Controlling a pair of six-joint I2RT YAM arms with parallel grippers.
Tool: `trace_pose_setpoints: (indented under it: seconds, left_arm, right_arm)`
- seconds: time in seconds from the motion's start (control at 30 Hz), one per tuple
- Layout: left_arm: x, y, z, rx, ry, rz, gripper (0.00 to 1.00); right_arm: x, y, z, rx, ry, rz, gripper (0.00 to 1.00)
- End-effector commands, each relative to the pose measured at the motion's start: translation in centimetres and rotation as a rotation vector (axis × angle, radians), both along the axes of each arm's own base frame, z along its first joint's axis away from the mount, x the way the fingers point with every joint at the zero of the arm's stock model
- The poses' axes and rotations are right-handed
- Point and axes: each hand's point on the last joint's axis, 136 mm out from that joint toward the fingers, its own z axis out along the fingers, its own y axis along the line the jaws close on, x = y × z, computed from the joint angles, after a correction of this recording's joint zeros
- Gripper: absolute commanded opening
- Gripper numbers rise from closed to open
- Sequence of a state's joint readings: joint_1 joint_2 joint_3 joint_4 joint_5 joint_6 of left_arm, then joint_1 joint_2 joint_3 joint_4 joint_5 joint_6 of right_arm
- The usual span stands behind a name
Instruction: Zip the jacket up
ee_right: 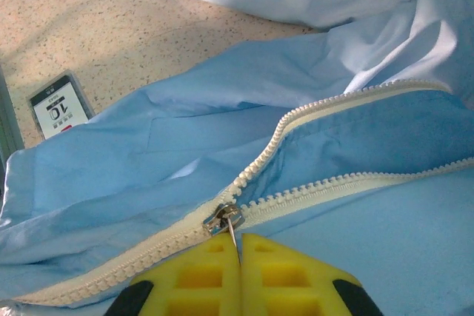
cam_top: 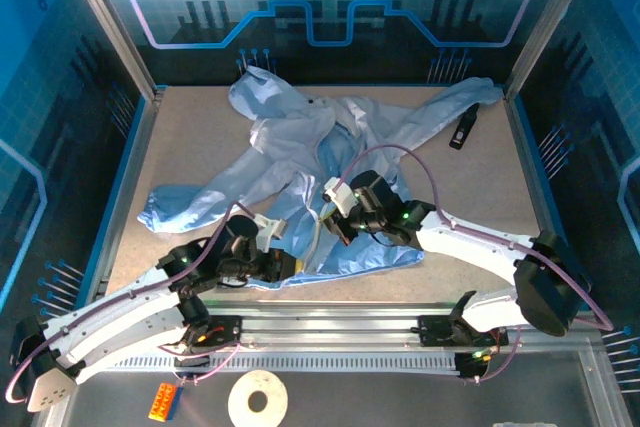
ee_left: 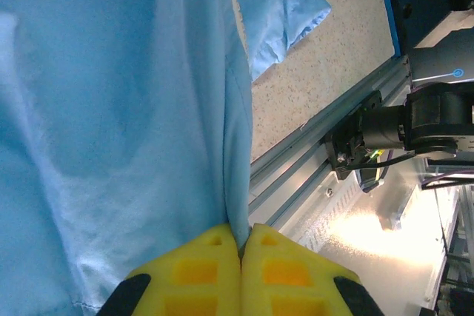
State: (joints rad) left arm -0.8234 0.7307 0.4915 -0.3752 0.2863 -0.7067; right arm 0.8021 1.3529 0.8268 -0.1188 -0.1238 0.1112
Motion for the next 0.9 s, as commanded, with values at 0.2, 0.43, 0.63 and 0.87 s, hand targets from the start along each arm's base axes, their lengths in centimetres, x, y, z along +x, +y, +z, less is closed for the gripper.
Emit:
trace_pose_setpoints:
  seconds: [0.2,0.43,0.63,0.87]
  left_arm:
    - [-3.4,0.5,-1.7,0.014,0.137,-0.091,0.00]
    - [-3.7,0.6,-1.7,0.010,0.146,-0.101,0.00]
    - [-3.9,0.9,-1.6,0.010,0.144,-0.099,0.00]
    - [-4.0,1.2,-1.7,0.012,0.138,-0.090,0.00]
  right_arm:
    - [5.6,-1.8,3.9,0.010,-0.146,-0.152,0.00]
    - [6.7,-2.1,4.5,0.005,-0.159,-0.164,0.00]
    - [7.5,-2.1,4.7,0.003,-0.160,-0.166,0.00]
    - [8.4,-2.2,5.1,0.003,-0.166,-0.173,0.00]
